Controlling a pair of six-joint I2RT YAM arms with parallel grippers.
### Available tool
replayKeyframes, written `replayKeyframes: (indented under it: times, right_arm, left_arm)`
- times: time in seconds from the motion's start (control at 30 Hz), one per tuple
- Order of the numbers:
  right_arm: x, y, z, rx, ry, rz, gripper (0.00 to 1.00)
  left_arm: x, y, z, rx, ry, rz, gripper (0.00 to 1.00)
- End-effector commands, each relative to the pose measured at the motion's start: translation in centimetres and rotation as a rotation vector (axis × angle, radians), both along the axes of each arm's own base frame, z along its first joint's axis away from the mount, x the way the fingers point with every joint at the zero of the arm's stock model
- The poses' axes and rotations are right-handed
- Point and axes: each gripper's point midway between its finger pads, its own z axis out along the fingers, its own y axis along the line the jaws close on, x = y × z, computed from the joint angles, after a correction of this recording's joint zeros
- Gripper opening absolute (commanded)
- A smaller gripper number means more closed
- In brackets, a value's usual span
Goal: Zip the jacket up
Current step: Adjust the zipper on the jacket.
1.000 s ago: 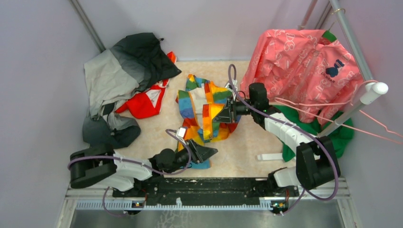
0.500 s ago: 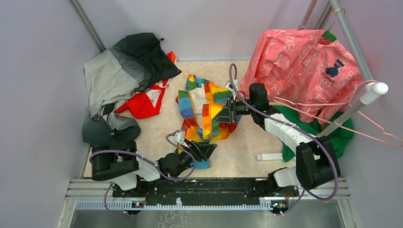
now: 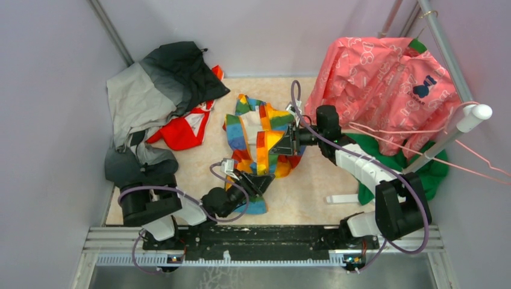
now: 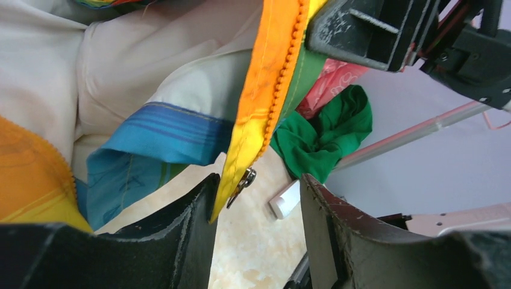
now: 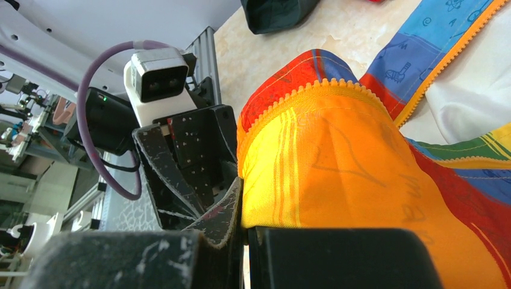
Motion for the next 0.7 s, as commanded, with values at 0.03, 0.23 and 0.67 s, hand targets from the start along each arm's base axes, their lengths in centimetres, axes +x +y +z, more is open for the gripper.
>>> replayKeyframes:
  times: [0.03, 0.23, 0.67]
  right_arm:
    - [0.3, 0.0, 0.9, 0.024, -0.046, 0.002, 0.0]
    - [0.3, 0.0, 0.9, 0.023, -0.047, 0.001, 0.0]
    - [0.3, 0.0, 0.8, 0.022, -0.046, 0.0, 0.0]
  left_arm:
    - [-0.5, -0.6, 3.4, -0.127, 0.008, -0.049, 0.55]
    - [-1.1, -0.7, 2.7, -0.103, 0.091, -0.076, 0.55]
    - [-1.8, -1.1, 0.8, -0.054, 0.2, -0.109, 0.57]
